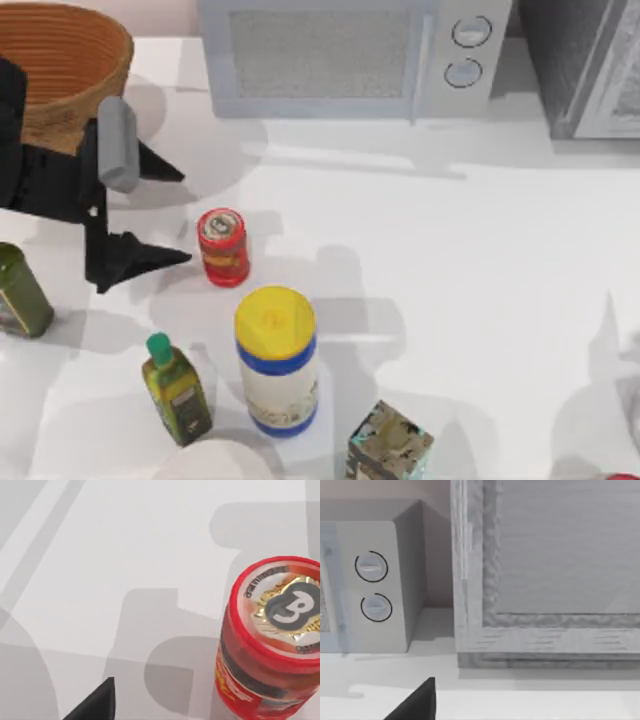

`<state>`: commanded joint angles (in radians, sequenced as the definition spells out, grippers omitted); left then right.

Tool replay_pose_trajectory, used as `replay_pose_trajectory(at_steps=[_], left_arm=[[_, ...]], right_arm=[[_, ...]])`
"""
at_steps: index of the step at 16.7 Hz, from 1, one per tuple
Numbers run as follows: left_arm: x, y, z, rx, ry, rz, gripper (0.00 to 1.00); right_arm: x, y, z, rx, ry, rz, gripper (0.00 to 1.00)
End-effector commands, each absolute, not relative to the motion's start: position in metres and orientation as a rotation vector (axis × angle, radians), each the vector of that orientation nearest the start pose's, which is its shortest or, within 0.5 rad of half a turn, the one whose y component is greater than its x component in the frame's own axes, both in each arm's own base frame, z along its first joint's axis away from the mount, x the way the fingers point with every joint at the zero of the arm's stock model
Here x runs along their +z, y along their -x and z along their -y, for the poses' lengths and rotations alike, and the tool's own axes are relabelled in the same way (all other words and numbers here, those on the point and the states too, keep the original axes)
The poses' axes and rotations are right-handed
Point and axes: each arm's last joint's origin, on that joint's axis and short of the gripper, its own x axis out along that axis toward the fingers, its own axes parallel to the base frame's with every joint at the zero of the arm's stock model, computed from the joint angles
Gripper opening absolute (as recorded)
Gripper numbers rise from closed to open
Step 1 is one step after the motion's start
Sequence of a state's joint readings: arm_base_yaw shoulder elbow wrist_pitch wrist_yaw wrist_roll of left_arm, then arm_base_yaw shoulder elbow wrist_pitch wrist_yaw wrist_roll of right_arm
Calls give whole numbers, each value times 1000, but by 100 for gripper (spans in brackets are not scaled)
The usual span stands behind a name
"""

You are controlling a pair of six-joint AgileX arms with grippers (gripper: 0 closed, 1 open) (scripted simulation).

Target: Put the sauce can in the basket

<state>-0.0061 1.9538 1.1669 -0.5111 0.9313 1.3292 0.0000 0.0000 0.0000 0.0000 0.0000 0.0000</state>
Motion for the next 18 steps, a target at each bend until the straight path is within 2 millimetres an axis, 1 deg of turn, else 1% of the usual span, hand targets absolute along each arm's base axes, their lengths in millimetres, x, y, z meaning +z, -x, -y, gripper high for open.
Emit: replay_pose_trajectory(at_steps=[3,8,10,13,16,18], left_arm=[[114,-360,25,-1395,-451,-485,100],[115,-360,24,-1392,-451,-486,100],[116,-362,27,-1391,-452,-484,100],[115,-367,44,-1394,-450,-482,100],[104,-369,63,-1398,-449,-485,100],[94,-370,72,-1397,-450,-485,100]], right_arm=[[160,-106,1,0,0,0,100],[160,-106,1,0,0,0,100],[160,-106,1,0,0,0,100],[160,-106,1,0,0,0,100],[160,-106,1,0,0,0,100],[160,-106,1,0,0,0,100]])
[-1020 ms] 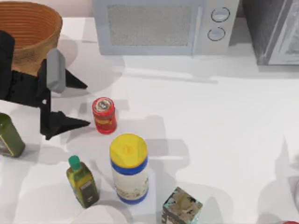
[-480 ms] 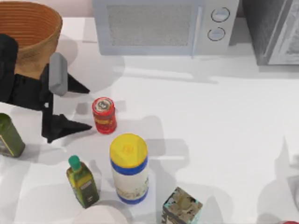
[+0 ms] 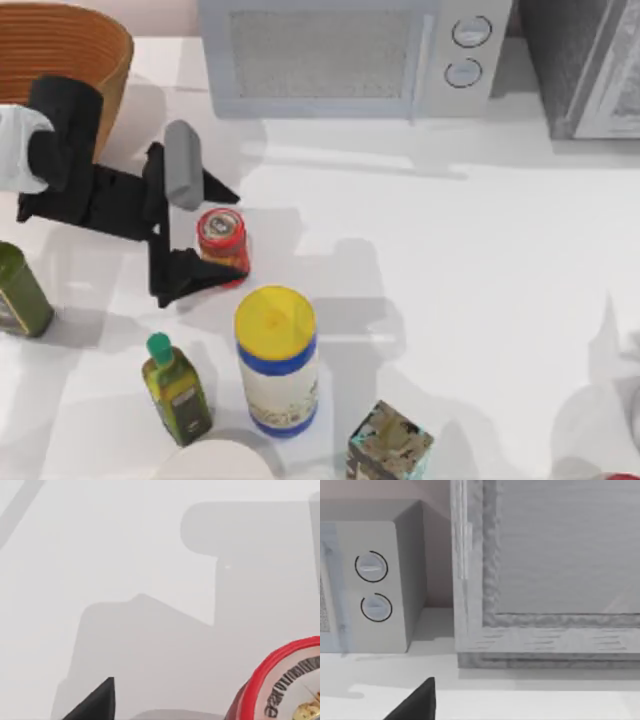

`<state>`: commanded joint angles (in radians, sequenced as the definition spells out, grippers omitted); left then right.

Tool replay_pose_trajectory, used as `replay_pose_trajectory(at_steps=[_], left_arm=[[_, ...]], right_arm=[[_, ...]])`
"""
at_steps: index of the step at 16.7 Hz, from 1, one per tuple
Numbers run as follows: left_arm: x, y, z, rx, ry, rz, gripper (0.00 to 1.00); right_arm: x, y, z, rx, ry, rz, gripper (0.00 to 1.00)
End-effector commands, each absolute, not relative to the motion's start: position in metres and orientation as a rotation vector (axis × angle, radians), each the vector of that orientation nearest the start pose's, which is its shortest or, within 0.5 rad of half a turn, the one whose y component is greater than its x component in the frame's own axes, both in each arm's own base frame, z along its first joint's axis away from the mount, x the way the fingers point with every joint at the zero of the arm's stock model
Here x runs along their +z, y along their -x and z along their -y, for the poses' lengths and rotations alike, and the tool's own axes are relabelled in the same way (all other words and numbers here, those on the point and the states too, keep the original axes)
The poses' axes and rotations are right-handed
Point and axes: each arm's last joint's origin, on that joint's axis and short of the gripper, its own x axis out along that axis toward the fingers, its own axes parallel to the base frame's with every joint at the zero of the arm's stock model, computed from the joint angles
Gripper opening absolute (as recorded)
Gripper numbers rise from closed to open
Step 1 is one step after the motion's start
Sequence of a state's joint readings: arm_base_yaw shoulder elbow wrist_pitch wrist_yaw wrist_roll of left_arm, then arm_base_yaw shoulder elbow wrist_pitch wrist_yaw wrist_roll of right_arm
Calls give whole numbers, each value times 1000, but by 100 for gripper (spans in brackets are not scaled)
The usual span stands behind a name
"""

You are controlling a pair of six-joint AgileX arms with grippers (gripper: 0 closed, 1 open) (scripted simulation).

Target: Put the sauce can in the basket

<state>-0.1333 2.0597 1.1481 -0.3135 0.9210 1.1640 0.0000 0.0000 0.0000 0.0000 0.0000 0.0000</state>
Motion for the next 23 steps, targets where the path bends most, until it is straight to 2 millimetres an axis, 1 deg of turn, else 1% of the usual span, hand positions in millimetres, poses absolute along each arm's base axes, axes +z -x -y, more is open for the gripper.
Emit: replay_pose_trajectory(at_steps=[4,9,22,23], left_arm=[[76,-369,81,-1395,-449,-487,100],[74,-368,82,-1397,-449,-486,100],[74,-368,82,-1397,-449,-486,2],[74,-368,82,-1397,-449,-486,0]], right_arm=[[160,-106,1,0,0,0,100],[160,-106,1,0,0,0,100],[160,-106,1,0,0,0,100],[160,-106,1,0,0,0,100]])
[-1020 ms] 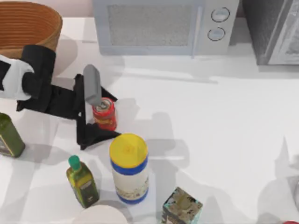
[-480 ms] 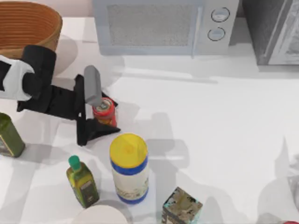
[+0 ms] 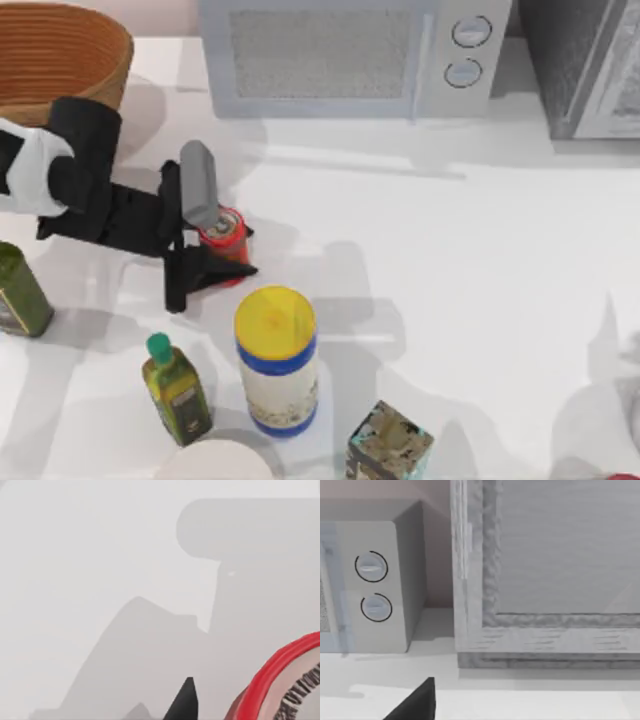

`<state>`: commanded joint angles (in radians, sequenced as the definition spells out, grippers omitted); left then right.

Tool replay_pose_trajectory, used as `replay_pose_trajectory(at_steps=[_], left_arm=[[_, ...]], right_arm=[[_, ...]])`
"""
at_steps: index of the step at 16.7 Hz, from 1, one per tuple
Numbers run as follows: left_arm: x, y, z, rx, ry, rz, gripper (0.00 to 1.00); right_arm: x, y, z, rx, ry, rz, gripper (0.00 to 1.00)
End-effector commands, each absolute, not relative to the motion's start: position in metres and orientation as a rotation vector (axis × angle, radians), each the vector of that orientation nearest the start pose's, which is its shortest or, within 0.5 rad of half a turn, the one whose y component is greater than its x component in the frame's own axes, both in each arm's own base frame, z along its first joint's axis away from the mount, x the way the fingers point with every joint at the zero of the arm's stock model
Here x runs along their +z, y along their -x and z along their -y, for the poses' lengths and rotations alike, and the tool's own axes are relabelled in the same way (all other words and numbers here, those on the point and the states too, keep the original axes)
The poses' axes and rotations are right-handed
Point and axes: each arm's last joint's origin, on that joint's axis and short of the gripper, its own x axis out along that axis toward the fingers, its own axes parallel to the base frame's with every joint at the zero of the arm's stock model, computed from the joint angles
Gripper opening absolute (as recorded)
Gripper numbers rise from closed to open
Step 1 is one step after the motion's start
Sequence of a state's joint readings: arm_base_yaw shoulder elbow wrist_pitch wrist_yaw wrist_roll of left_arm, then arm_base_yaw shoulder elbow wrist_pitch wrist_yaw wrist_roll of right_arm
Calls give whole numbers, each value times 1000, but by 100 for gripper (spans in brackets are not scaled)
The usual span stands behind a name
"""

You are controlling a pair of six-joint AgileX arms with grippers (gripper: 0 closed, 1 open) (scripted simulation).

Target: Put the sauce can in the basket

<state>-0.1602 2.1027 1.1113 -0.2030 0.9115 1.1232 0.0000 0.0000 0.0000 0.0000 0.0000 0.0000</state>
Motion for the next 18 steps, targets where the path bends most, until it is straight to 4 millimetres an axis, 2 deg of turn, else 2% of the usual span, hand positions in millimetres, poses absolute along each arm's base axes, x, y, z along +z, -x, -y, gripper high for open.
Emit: replay_pose_trajectory(at_steps=[9,11,14,18], left_arm=[[75,-368,81,-1393,-451,-484,0],[83,-371,81,-1370,-451,-485,0],[113,-385,81,-1281,-465,-474,0],[183,-408,74,-1042,-488,-447,0]], right_arm=[[160,-106,1,0,0,0,100],[160,-106,1,0,0,0,100],[160,-106,1,0,0,0,100],[160,-106,1,0,0,0,100]])
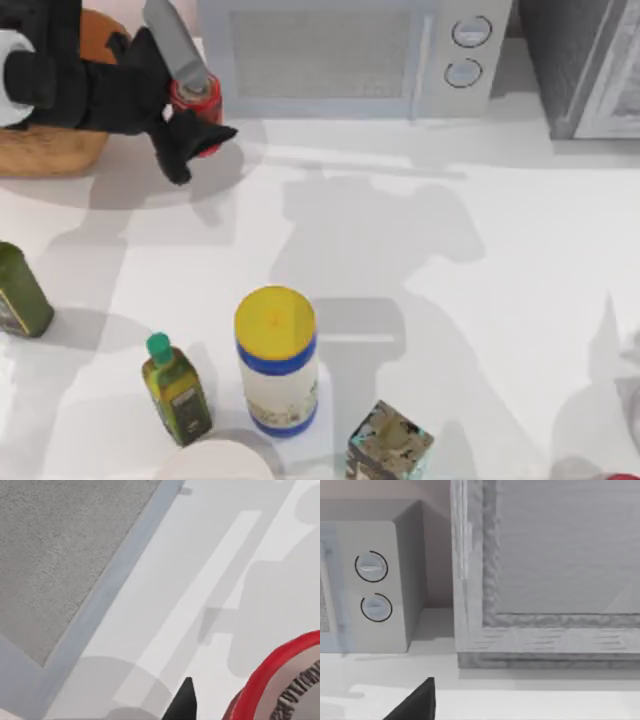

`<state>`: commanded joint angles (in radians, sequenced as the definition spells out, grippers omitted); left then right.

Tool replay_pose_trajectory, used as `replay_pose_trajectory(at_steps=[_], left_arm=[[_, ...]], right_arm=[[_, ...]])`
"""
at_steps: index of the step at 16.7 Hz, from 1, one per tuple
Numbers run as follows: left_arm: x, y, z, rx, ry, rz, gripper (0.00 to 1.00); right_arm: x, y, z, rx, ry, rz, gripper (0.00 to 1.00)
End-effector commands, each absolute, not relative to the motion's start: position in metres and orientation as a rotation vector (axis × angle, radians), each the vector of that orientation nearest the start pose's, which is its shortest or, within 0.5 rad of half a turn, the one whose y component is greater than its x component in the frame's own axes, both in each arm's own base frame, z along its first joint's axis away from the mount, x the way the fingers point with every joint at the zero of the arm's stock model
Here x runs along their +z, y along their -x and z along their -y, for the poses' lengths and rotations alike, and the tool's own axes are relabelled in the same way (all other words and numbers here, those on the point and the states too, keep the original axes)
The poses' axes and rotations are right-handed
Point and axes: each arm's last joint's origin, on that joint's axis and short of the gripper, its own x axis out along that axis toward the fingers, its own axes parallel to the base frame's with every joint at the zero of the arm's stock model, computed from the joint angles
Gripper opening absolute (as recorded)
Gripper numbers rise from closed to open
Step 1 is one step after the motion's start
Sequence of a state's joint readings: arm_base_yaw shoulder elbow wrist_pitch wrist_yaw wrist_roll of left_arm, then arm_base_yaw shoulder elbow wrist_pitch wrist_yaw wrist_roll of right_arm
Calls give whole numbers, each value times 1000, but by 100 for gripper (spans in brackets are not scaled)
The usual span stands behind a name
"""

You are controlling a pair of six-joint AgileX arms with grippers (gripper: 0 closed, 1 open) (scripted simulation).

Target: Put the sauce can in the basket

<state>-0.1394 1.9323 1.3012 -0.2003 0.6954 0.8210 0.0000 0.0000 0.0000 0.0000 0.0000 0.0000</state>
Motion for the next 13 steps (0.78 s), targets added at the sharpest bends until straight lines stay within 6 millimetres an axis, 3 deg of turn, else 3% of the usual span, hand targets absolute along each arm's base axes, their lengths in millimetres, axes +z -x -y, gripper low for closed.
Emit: replay_pose_trajectory(at_steps=[4,7,10,13], left_arm=[[256,-418,42,-667,-379,-493,0],[294,-415,5,-348,-200,-552,0],[318,-408,-26,-105,-69,-580,0],[328,-404,-40,3,-11,-589,0]], right_arm=[[160,-106,1,0,0,0,100],[160,-106,1,0,0,0,100],[160,-106,1,0,0,0,100],[160,-106,1,0,0,0,100]])
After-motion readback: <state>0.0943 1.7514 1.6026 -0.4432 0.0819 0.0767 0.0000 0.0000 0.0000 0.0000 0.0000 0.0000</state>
